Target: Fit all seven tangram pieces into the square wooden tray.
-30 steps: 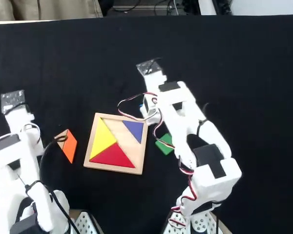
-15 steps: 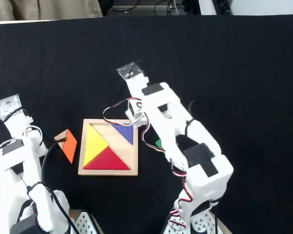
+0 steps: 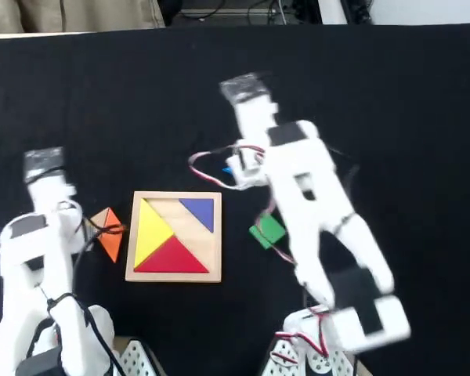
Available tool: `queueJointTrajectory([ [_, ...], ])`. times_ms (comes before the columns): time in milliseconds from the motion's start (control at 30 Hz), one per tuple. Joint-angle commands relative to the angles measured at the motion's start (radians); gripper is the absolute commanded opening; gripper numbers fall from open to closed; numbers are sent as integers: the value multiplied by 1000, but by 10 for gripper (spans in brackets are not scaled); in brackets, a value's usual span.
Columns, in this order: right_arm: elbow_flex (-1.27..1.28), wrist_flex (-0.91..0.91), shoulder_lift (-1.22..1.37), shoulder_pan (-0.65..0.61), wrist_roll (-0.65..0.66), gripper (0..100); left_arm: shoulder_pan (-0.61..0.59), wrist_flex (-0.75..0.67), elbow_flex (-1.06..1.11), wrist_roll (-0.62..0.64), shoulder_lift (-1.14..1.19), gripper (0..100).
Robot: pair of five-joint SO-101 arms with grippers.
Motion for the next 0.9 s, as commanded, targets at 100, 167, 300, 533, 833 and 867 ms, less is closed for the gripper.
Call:
queueJointTrajectory([
  [100, 314, -348, -117, 77, 75, 11, 90, 218, -193, 147, -15, 187],
  [167, 335, -362, -117, 77, 98, 11, 111, 213, -171, 150, -14, 187],
  [300, 338, -364, -117, 74, 97, 11, 134, 146, -107, 157, -14, 187],
  [533, 340, -364, -116, 72, 97, 11, 104, 80, -84, 152, -12, 187],
  [833, 217, -158, -145, -28, 97, 11, 54, -23, -148, 61, 270, 130],
  [867, 185, -118, -148, -61, 97, 11, 41, -3, -183, 46, 311, 120],
])
